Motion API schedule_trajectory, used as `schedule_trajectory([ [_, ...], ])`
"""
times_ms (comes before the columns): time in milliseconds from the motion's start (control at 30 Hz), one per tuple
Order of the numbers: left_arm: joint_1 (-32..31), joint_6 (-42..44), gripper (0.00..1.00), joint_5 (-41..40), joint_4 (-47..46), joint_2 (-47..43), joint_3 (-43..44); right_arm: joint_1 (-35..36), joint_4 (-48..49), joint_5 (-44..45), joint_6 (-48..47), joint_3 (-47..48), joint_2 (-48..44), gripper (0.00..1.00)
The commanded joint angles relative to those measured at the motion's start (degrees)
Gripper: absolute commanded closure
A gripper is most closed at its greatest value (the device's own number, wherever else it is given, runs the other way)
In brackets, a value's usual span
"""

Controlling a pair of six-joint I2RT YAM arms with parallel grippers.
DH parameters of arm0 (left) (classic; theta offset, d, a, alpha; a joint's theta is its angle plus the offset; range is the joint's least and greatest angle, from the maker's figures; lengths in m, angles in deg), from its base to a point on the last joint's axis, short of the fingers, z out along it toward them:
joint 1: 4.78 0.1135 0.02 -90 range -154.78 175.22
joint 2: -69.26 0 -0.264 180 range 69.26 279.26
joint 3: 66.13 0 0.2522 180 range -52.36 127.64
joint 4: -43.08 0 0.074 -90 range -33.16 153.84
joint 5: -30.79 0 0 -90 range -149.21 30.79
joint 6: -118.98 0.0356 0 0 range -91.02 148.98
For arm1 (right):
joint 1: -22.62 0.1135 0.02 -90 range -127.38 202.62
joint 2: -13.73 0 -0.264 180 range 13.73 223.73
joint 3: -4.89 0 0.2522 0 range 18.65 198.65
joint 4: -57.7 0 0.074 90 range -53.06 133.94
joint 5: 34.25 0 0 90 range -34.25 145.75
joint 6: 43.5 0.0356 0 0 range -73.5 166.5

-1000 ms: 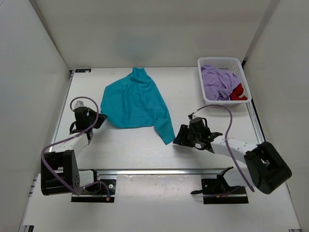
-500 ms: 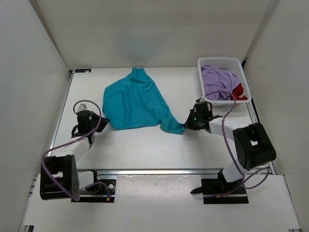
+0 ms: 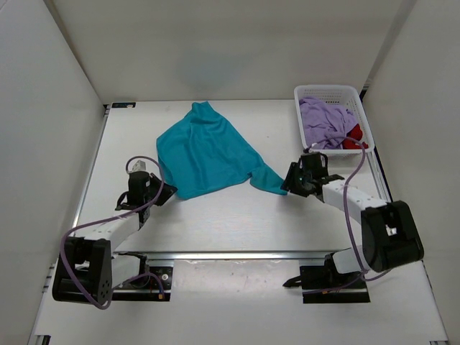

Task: Fold and stack the t-shirts
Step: Flatten out the tshirt

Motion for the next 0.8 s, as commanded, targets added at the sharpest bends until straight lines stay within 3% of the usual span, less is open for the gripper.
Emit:
schedule_trajectory([
  [0,0.20,-0.18,1.00,-0.78,-1.76,-2.75,-0.35,0.50,2.19,0.84,4.82,-4.99,-4.56,0.61],
  [367,-0.24,-0.27,1.00,-0.07,-3.00,-4.43,-0.96,-1.60,5.37,0.23,7.12,-4.92,1.93,0.63],
  [467,-0.07,-0.53,1.00,0.19,-3.52,-4.16,-1.22,-1.16,5.01,0.93,6.68,-4.31,3.16,0.69],
  [767,1.86,-1.06,1.00,0.45,-4.58,-3.90,-1.92,2.87,-3.41,6.74,3.96,0.61,6.85,0.69],
])
